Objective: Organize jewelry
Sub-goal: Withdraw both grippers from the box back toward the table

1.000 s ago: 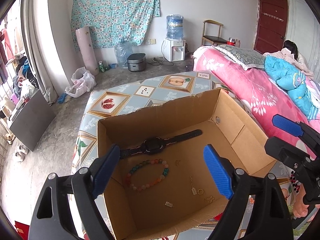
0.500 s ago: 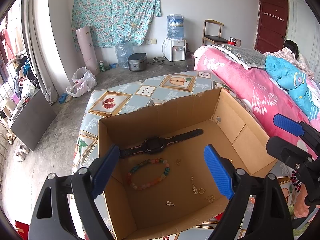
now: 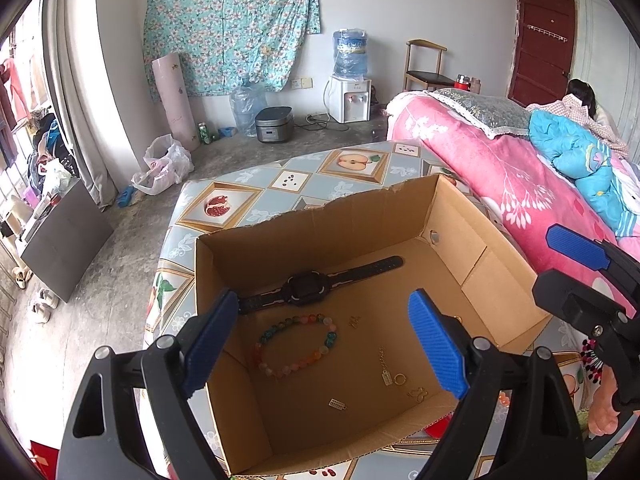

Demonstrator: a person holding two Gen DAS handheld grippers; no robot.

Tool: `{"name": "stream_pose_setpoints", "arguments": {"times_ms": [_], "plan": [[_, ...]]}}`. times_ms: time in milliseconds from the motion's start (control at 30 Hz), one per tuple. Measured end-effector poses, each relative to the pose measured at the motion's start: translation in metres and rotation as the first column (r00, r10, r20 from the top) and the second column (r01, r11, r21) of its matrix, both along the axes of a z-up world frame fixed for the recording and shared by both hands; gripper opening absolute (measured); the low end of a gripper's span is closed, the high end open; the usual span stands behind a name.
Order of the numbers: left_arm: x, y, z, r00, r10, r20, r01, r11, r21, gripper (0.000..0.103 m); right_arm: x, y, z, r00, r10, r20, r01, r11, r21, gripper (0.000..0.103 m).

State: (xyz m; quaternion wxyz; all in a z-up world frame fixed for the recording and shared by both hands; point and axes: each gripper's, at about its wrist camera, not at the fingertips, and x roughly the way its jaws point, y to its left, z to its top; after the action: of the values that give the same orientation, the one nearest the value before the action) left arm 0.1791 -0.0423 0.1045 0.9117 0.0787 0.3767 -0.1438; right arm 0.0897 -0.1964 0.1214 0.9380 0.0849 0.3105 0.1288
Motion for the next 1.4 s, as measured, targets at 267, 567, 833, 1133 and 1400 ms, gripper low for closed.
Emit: {"name": "stream_pose_setpoints", "arguments": {"times_ms": [267, 567, 833, 1133, 1400], "plan": [[-0.006, 0.001, 0.000, 1.000, 0.003, 0.005, -0.003, 1.000, 0.002, 0.086, -0.004, 0.002, 0.007, 1.000, 0.009, 0.013, -0.009, 1.000, 0.003, 0.078], [-0.016, 0.004, 0.002, 1.000, 0.006, 0.009, -0.006, 1.000, 0.008, 0.086, -0.007, 0.005, 0.009, 0.999, 0.021, 0.030, -0.021, 1.000, 0.006, 0.078], [-0.035, 0.012, 0.006, 1.000, 0.010, 0.026, -0.010, 1.000, 0.002, 0.086, -0.015, 0.005, 0.008, 0.998, 0.044, 0.041, -0.045, 0.999, 0.027, 0.078], [-0.077, 0.038, 0.004, 0.998, -0.033, 0.054, 0.035, 0.998, -0.047, 0.090, -0.038, 0.007, -0.008, 0.991, 0.129, 0.027, -0.130, 0.989, 0.075, 0.080], [-0.114, 0.043, -0.023, 0.995, -0.096, -0.001, 0.096, 0.995, -0.038, 0.096, -0.064, 0.015, -0.047, 0.985, 0.158, -0.064, -0.158, 0.987, -0.002, 0.084]]}}
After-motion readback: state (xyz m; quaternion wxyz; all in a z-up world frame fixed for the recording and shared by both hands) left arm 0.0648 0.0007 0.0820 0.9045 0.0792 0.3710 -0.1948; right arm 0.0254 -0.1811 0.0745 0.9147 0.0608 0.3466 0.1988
